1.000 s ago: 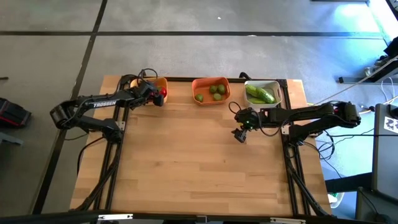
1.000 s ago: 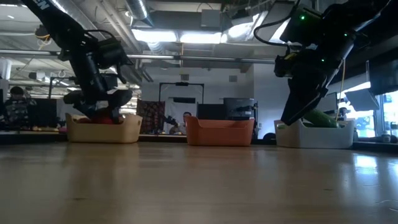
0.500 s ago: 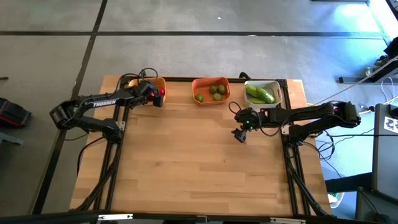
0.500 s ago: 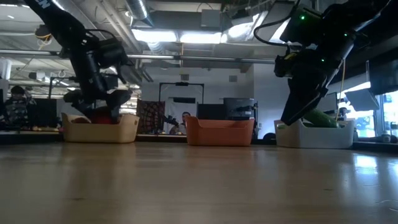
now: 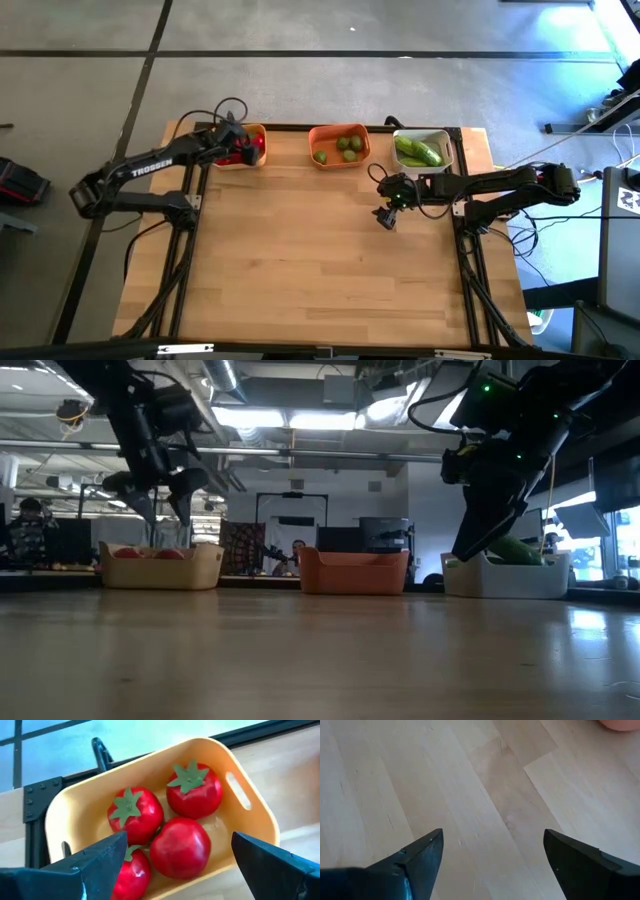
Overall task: Sort produce into baskets
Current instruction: Return to Home Position
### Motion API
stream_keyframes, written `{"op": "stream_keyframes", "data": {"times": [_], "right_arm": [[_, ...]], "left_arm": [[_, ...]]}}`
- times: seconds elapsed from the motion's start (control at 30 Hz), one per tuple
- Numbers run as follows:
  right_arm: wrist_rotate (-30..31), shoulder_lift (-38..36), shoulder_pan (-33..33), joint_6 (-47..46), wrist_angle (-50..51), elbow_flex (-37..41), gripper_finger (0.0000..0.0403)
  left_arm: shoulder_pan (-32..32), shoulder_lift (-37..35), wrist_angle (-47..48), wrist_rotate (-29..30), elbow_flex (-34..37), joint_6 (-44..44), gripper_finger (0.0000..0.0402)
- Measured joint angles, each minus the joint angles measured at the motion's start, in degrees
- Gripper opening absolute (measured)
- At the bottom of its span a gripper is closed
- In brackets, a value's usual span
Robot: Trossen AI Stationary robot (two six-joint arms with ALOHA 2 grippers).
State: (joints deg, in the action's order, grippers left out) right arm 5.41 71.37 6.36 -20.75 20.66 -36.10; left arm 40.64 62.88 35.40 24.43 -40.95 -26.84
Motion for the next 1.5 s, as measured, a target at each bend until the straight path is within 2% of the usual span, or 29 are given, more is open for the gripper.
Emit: {"op": "stream_keyframes", "data": {"times": [0.17, 0.3, 0.57, 0.7, 0.83, 0.97, 1.2, 1.27, 1.5], "right_arm": [[-0.03, 0.00, 0.00, -0.01, -0.02, 0.00, 0.0326], [-0.04, 0.00, 0.00, 0.00, -0.04, 0.00, 0.0326], [-0.04, 0.00, 0.02, -0.16, -0.22, -0.01, 0.0326], [-0.18, 0.00, -0.01, 0.09, -1.63, -0.03, 0.0319], [-1.32, -0.35, -0.01, 2.04, -2.11, -0.96, 0.0268], [-4.07, -2.67, -0.01, 5.01, -2.33, -1.66, 0.0178], [-7.81, -12.27, -0.01, 10.51, -2.58, -1.68, 0.0022], [-8.00, -15.79, -0.01, 11.59, -2.70, -1.68, 0.0007], [-7.49, -29.01, -0.01, 13.40, -4.64, 1.13, 0.0037]], "left_arm": [[-2.54, -0.38, -0.58, -1.71, 0.00, 0.42, 0.0344], [-6.83, -0.40, -4.89, -4.20, 0.00, 2.58, 0.0316], [-17.53, -0.40, -16.80, -10.78, 0.02, 7.44, 0.0191], [-23.65, -0.40, -22.68, -15.07, 0.02, 12.89, 0.0122], [-30.17, -0.40, -27.00, -15.61, 0.02, 18.84, 0.0059], [-35.84, -0.40, -30.95, -15.61, 0.02, 23.45, 0.0010], [-42.21, -0.40, -33.78, -15.57, 0.30, 24.50, 0.0010], [-43.62, -0.40, -35.75, -15.59, 1.24, 24.98, 0.0005], [-45.86, -1.92, -44.57, -15.56, 6.60, 25.45, 0.0006]]}}
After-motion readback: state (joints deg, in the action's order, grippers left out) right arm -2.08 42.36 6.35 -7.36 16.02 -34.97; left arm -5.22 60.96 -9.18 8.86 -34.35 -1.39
